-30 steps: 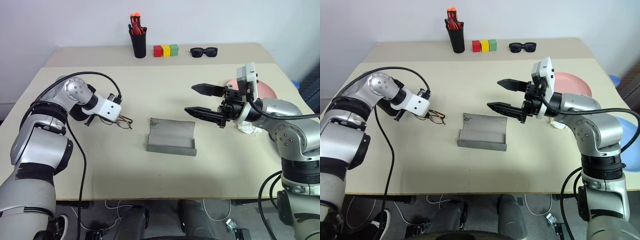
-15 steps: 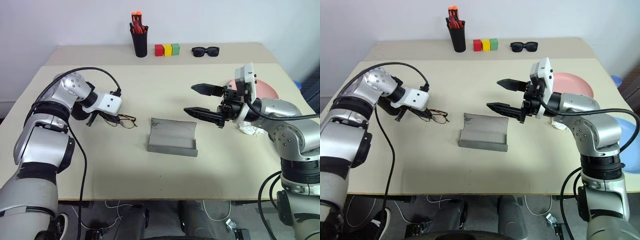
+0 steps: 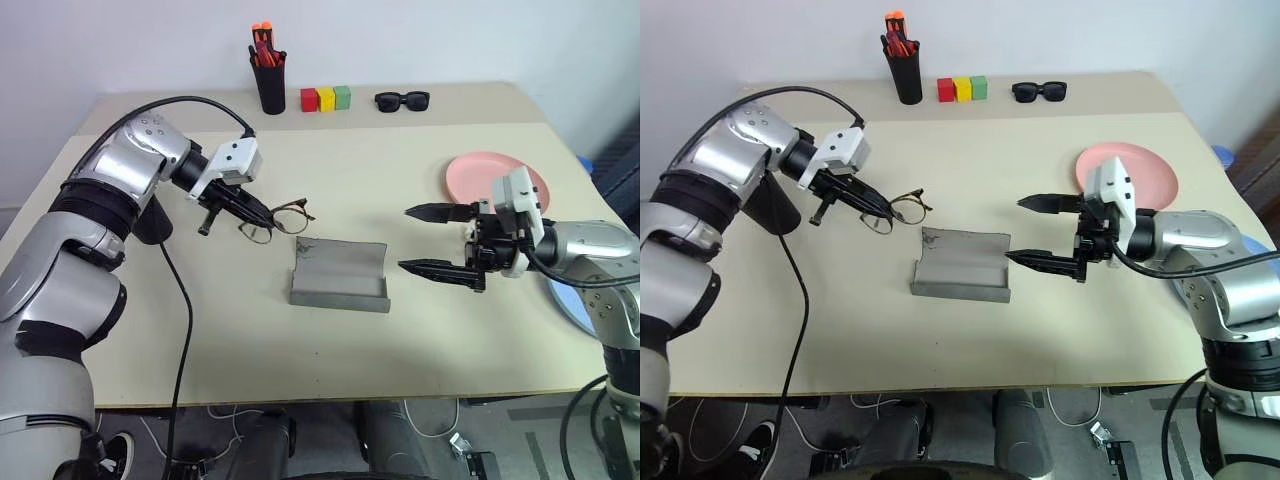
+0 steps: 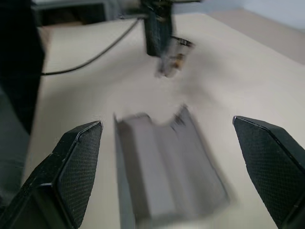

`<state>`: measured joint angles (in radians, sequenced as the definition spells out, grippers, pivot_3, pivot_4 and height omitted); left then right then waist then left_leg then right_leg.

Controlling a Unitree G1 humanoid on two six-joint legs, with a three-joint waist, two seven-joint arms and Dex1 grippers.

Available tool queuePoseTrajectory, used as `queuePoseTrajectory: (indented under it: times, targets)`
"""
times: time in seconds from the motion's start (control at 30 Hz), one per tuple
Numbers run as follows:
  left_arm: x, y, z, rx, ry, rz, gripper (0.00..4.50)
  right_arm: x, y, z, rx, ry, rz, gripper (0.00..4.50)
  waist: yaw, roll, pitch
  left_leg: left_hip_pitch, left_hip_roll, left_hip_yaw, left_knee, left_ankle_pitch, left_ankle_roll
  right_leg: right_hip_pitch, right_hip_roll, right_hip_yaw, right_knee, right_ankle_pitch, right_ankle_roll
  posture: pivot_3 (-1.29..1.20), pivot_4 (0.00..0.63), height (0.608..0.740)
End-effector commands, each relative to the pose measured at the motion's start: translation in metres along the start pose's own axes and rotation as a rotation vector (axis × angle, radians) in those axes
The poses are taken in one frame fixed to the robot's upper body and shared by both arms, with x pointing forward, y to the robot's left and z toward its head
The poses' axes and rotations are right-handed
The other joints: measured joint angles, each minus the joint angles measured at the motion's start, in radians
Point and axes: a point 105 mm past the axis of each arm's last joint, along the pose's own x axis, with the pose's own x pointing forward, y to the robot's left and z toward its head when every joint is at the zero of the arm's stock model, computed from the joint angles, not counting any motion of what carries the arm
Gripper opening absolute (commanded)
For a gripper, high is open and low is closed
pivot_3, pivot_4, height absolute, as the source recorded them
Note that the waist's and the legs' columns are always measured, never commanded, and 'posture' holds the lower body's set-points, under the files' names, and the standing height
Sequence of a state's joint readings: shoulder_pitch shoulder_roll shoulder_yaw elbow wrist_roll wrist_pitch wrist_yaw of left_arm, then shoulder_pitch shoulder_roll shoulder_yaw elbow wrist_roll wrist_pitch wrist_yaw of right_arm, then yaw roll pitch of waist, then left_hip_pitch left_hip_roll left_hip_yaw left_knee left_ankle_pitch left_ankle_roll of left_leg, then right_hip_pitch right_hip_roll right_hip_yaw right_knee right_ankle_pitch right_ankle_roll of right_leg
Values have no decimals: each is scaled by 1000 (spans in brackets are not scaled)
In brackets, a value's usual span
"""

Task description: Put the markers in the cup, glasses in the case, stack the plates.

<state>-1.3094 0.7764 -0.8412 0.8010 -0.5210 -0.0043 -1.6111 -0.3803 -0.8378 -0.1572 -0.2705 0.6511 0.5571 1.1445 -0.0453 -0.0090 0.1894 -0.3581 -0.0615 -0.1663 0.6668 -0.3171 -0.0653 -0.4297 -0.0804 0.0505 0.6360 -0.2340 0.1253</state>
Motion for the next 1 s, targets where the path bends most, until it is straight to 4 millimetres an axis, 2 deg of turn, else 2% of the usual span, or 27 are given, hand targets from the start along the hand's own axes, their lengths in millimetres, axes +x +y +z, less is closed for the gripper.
queuePoseTrajectory:
  times: [0.03,0.17,0.23,0.43,0.53,0.67,0.87,1.0]
  targets:
    - [9,-3,22,30,-51,-69,21,-6,3,11,-62,-23,-34,4500,0,0,0,0,0,0,0,0,0,0,0,0,0,0,0,0,150,740]
    - [32,-4,18,87,8,-146,21,-8,8,12,-60,-33,-69,4500,4,0,0,0,0,0,0,0,0,0,0,0,0,0,0,0,150,740]
    - [43,-1,21,54,-6,-165,21,-9,10,10,-53,-29,-86,4500,6,0,0,0,0,0,0,0,0,0,0,0,-1,0,0,0,150,740]
    - [68,10,26,57,-19,-165,21,-8,16,8,-44,-32,-124,4500,9,-1,0,-1,-1,0,0,0,0,1,0,0,-3,0,0,0,150,740]
    - [78,10,22,57,16,-184,21,-7,17,8,-44,-41,-137,4500,4,-1,0,-1,-1,1,0,0,0,1,0,0,-3,0,0,0,150,740]
    - [96,8,32,-4,-22,-225,21,-6,16,8,-43,-53,-160,4500,5,-1,0,-1,-1,1,0,0,0,1,0,0,-3,0,0,0,150,740]
    - [110,7,30,26,12,-247,21,-5,16,6,-41,-63,-171,4500,6,-1,0,-1,-1,0,0,0,0,1,0,0,-3,0,0,0,150,740]
    - [116,5,18,68,110,-262,21,-6,17,4,-40,-66,-185,4500,7,-1,0,-1,-1,1,0,0,0,1,0,1,-3,0,0,0,150,740]
